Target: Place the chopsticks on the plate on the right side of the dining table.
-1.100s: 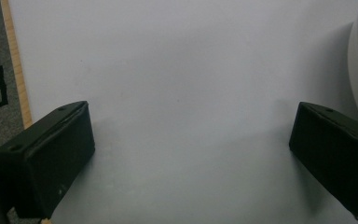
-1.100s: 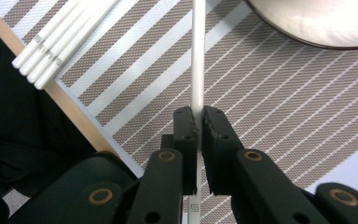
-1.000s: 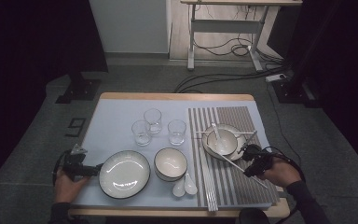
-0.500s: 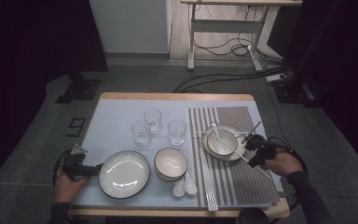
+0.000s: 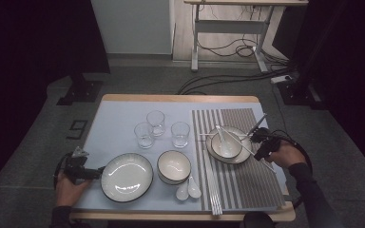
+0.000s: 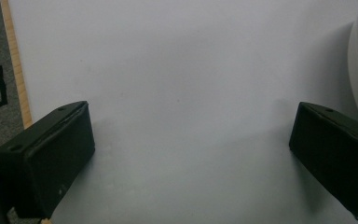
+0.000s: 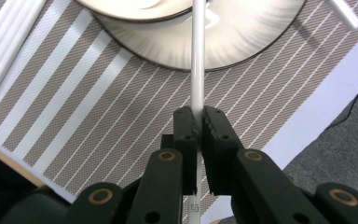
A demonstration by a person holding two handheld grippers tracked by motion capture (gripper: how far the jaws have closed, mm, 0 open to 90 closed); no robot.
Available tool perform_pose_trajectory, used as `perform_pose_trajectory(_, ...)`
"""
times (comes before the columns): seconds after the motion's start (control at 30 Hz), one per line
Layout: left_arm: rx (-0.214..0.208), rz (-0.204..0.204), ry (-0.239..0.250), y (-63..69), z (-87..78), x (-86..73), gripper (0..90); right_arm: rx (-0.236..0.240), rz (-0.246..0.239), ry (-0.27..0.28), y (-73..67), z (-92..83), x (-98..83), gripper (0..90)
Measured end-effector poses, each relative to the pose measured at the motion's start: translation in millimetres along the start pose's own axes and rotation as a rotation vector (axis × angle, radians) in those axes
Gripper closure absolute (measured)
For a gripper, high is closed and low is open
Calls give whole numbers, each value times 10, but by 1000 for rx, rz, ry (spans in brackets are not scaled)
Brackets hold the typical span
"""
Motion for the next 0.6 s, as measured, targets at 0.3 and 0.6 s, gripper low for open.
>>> perform_pose_trajectory(0.3,0,0,0,0,0,0,0,-11,47,1,158,-5,79,844)
perform_pose_trajectory(0.6,0,-1,0,0,0,0,0,-19,65,-12,266,103,172,844)
Point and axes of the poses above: each handheld gripper's, and its own axes: z roughly forward along the jaws, x roughly out of its top, y roughly to its right, the point moved 6 cm from there along z, roughly forward along the jaws, and after that the axes turned 6 degrees about x, right-handed, at the moved point
